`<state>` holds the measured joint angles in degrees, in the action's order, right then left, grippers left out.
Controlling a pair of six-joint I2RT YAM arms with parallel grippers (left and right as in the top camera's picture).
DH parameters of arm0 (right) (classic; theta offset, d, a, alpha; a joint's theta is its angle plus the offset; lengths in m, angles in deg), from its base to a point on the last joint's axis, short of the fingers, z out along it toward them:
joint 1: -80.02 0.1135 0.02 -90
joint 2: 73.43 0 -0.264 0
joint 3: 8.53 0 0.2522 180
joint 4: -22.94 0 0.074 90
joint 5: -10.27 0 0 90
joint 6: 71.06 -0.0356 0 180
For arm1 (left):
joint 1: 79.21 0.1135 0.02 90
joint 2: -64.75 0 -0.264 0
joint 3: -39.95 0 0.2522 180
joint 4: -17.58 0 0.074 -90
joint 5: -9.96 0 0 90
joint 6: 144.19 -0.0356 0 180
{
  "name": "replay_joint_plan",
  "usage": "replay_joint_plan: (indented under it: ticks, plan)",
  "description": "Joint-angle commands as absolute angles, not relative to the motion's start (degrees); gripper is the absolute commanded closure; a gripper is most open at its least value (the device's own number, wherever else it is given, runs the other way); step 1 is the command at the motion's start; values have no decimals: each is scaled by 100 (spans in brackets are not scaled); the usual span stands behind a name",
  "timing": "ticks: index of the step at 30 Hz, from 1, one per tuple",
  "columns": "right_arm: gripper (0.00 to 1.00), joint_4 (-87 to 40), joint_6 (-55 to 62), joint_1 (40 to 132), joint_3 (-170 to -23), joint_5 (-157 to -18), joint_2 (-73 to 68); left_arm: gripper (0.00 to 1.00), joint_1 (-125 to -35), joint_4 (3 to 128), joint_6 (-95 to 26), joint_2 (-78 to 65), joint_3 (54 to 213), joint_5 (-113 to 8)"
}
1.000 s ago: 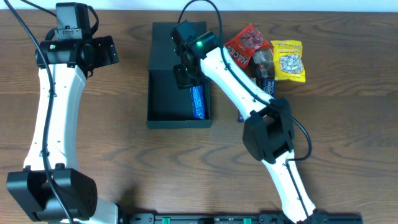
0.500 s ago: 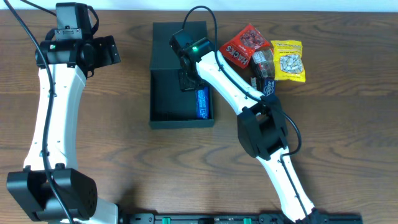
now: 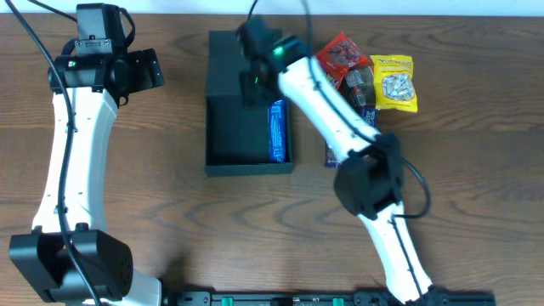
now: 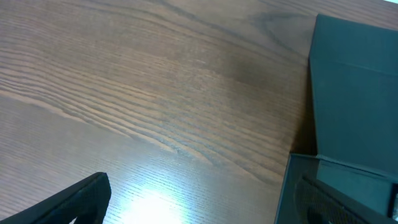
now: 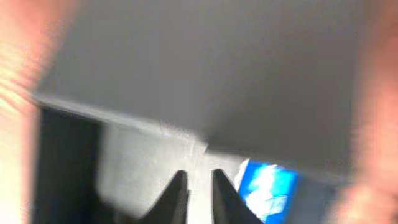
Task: Pack container
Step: 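Move the right gripper back to the red candy bag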
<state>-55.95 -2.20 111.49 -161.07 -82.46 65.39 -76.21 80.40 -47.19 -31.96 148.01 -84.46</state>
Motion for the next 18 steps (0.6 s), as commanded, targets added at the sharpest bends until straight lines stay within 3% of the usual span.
replay_joint_plan:
  ticks: [1, 12, 18]
  plan:
    - [99, -5536, 38, 10685, -16341, -7522, 5881, 5, -7590, 8075, -4775, -3198, 14795, -8400]
    - [98, -5225, -74, 9584, -16118, -7651, 6102, 4, -7590, 8123, -4688, -3200, 14795, -8295]
    - [98, -4869, -430, 8740, -16118, -9225, 6950, 5, -7590, 8123, -4509, -3200, 14795, -8291]
